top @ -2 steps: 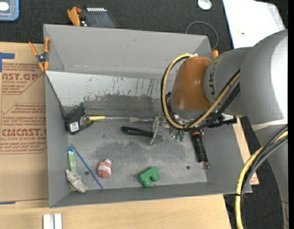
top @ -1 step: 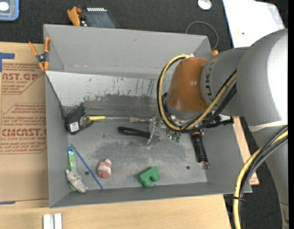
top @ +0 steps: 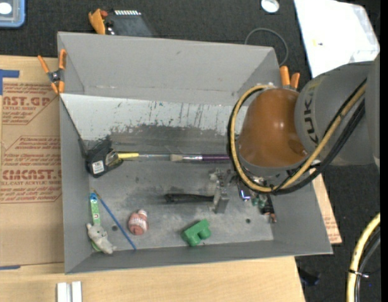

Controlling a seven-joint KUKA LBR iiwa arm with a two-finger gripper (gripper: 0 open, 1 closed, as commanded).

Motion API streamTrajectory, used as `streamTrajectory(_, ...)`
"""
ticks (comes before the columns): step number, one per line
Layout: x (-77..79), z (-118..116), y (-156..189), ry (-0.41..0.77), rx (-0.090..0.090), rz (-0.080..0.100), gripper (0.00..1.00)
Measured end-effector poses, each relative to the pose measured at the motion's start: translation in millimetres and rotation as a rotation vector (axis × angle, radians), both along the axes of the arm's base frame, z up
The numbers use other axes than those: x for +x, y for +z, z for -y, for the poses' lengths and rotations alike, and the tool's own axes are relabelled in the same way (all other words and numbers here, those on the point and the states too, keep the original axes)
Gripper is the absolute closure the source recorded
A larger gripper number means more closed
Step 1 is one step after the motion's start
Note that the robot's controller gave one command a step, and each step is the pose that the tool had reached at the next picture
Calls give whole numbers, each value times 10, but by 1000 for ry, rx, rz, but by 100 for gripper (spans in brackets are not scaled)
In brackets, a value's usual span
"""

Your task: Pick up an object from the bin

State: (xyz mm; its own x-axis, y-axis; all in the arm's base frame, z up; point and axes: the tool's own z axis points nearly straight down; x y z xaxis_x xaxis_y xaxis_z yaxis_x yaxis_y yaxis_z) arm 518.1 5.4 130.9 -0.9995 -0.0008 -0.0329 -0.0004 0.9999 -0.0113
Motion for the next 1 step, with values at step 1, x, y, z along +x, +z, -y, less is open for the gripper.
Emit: streamTrajectory(1, 70, -23, -126, -85, 4, 13, 100)
